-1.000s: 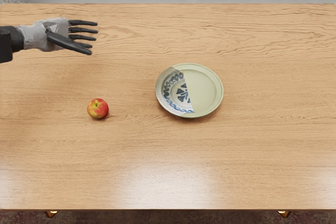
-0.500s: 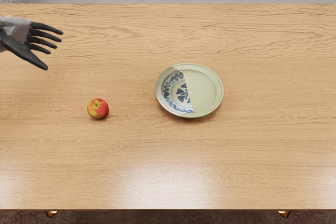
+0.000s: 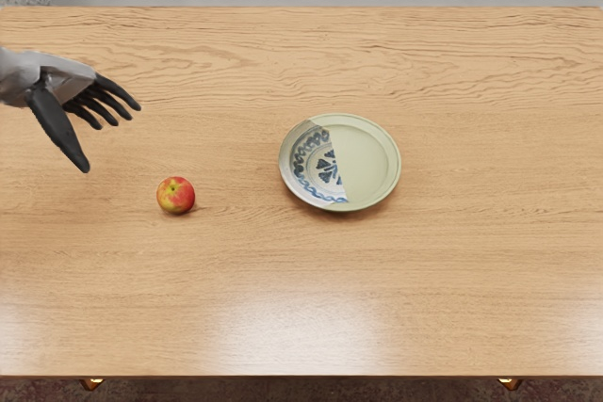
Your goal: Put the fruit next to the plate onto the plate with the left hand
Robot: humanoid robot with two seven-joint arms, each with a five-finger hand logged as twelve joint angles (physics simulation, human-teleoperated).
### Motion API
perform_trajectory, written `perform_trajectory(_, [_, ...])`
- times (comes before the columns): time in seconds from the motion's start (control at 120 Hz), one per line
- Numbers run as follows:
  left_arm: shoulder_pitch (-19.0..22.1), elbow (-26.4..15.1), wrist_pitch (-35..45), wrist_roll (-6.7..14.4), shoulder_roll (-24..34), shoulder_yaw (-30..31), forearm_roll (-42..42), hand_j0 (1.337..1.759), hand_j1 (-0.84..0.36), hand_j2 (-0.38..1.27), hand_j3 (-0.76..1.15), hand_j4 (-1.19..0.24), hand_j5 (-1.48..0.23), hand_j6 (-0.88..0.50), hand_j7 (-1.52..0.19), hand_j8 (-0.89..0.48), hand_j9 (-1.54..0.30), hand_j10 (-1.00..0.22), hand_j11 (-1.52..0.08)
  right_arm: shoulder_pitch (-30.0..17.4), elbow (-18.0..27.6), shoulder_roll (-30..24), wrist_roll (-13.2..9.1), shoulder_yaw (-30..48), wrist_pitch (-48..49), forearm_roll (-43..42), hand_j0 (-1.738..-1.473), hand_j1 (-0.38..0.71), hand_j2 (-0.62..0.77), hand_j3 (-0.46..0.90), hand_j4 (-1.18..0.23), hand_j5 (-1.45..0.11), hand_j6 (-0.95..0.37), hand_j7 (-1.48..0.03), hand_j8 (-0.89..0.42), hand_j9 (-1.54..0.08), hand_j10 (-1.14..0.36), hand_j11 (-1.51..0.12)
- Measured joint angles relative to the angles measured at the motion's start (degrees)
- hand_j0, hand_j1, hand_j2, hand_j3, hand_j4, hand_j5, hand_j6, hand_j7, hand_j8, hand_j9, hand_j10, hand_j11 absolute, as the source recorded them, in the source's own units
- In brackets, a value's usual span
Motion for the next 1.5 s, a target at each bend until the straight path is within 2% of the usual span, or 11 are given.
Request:
perform_trajectory(0.042, [-1.85,-0.51,-0.01,0.2,0.05,2.45,-0.68,1.658,0.06,0.05,0.0,-0.25,-0.32,-0.25,-0.32,-0.25,-0.32,-0.25,-0.32,0.0,0.0,0.0,0.0,0.0,0.0,0.0,-1.658,-0.31,-0.01,0.0,-0.04,-0.05,-0.04,-0.05,-0.04,-0.05,-0.04,-0.05])
perform_trajectory(0.117, [-8.55,-1.16,-0.01,0.41,-0.96,8.01,-1.27,1.658,0.06,0.05,0.0,-0.25,-0.32,-0.25,-0.32,-0.25,-0.32,-0.25,-0.32,0.0,0.0,0.0,0.01,0.0,0.0,0.0,-1.658,-0.31,-0.01,0.0,-0.04,-0.05,-0.04,-0.05,-0.04,-0.05,-0.04,-0.05])
perform_trajectory(0.183, [-12.74,-1.89,0.0,0.51,-2.26,13.09,-1.59,1.658,0.06,0.05,0.0,-0.25,-0.32,-0.25,-0.32,-0.25,-0.32,-0.25,-0.32,0.0,0.0,0.0,0.0,0.0,0.0,0.0,-1.658,-0.31,-0.01,0.0,-0.04,-0.05,-0.04,-0.05,-0.04,-0.05,-0.04,-0.05])
perform_trajectory(0.317, [-15.76,-3.31,0.0,0.51,-4.46,20.81,-2.13,1.658,0.05,0.05,0.0,-0.25,-0.32,-0.25,-0.32,-0.25,-0.32,-0.25,-0.32,0.0,0.0,0.0,0.0,0.0,0.0,0.0,-1.658,-0.31,-0.01,0.0,-0.04,-0.05,-0.04,-0.05,-0.04,-0.05,-0.04,-0.05])
perform_trajectory(0.458, [-15.94,-5.0,0.01,0.48,-4.93,23.84,-2.39,1.658,0.05,0.05,0.0,-0.25,-0.32,-0.25,-0.32,-0.25,-0.32,-0.25,-0.32,0.0,0.0,0.0,0.0,0.0,0.0,0.0,-1.658,-0.31,-0.01,0.0,-0.04,-0.05,-0.04,-0.05,-0.04,-0.05,-0.04,-0.05])
perform_trajectory(0.717, [-16.04,-9.8,0.93,0.48,-2.73,24.31,-2.54,1.658,0.05,0.05,0.0,-0.25,-0.32,-0.25,-0.32,-0.25,-0.32,-0.25,-0.32,0.0,0.0,0.0,-0.01,0.0,0.0,0.0,-1.658,-0.31,-0.01,0.0,-0.04,-0.05,-0.04,-0.05,-0.04,-0.05,-0.04,-0.05])
perform_trajectory(1.008, [-15.97,-14.25,13.76,0.59,-4.47,24.0,-2.19,1.658,0.05,0.05,0.0,-0.25,-0.32,-0.25,-0.32,-0.25,-0.32,-0.25,-0.32,0.0,0.0,0.0,0.0,0.0,0.0,0.0,-1.658,-0.31,-0.01,0.0,-0.04,-0.05,-0.04,-0.05,-0.04,-0.05,-0.04,-0.05])
perform_trajectory(1.325, [-15.28,-16.33,26.73,2.99,-11.22,25.34,0.2,1.658,0.05,0.05,0.0,-0.25,-0.32,-0.25,-0.32,-0.25,-0.32,-0.25,-0.32,0.0,0.0,0.0,0.01,0.0,0.0,0.0,-1.658,-0.31,-0.01,0.0,-0.04,-0.05,-0.04,-0.05,-0.04,-0.05,-0.04,-0.05])
perform_trajectory(1.5, [-14.04,-17.69,33.56,3.52,-13.42,27.53,2.06,1.658,0.05,0.05,0.0,-0.25,-0.32,-0.25,-0.32,-0.25,-0.32,-0.25,-0.32,0.0,0.0,0.0,0.01,0.0,0.0,0.0,-1.658,-0.31,-0.01,0.0,-0.04,-0.05,-0.04,-0.05,-0.04,-0.05,-0.04,-0.05])
